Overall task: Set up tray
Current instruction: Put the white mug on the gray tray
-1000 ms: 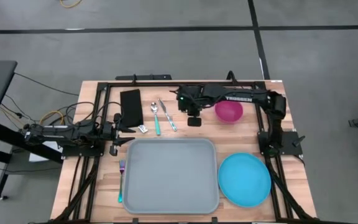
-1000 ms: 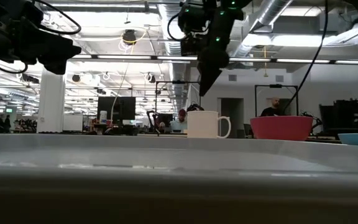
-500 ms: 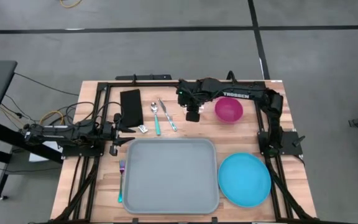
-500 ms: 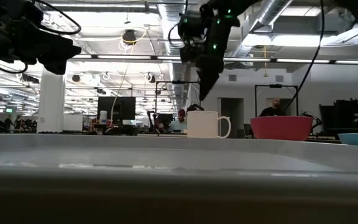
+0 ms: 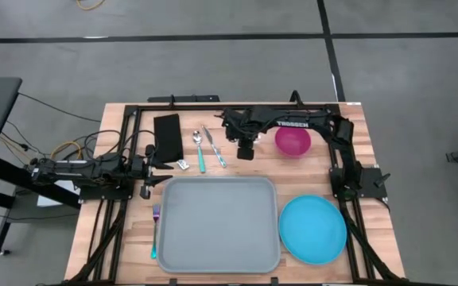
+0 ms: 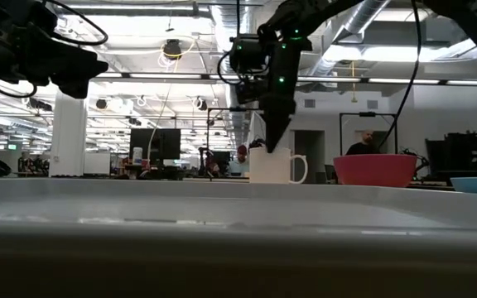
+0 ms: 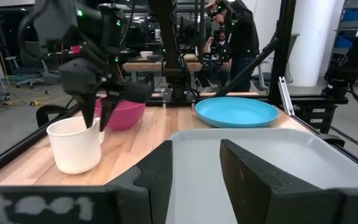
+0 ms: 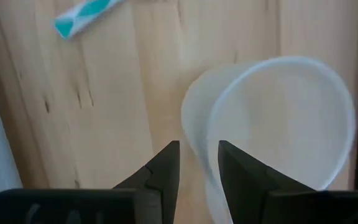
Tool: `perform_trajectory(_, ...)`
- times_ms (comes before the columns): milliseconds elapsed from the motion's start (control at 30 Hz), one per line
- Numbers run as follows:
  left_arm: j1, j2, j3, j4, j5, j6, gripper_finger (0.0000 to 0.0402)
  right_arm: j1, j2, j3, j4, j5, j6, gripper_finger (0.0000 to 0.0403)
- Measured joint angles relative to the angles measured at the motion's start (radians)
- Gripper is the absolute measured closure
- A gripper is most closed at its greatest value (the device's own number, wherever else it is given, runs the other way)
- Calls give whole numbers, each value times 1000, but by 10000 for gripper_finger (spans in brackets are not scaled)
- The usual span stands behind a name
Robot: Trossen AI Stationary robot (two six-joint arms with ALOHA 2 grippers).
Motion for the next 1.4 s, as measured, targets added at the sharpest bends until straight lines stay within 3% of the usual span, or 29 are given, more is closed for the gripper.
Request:
perform_trajectory(267, 0, 0, 0, 0, 0, 9, 279, 0, 2, -1, -13, -3, 1, 393)
perform_trajectory(567, 0, 0, 0, 0, -1, 34, 279, 0, -17, -1, -13, -3, 58, 397)
perform_trajectory(833, 0, 0, 0, 0, -1, 37, 279, 18, -147, -1, -105, -53, 197, 401)
perform_trajectory(1100, 0, 0, 0, 0, -1, 38, 279, 192, -272, -1, -207, -179, 405, 402)
perform_trajectory(1400, 0, 0, 0, 0, -1, 38, 279, 467, -241, -1, -242, -132, 560, 402)
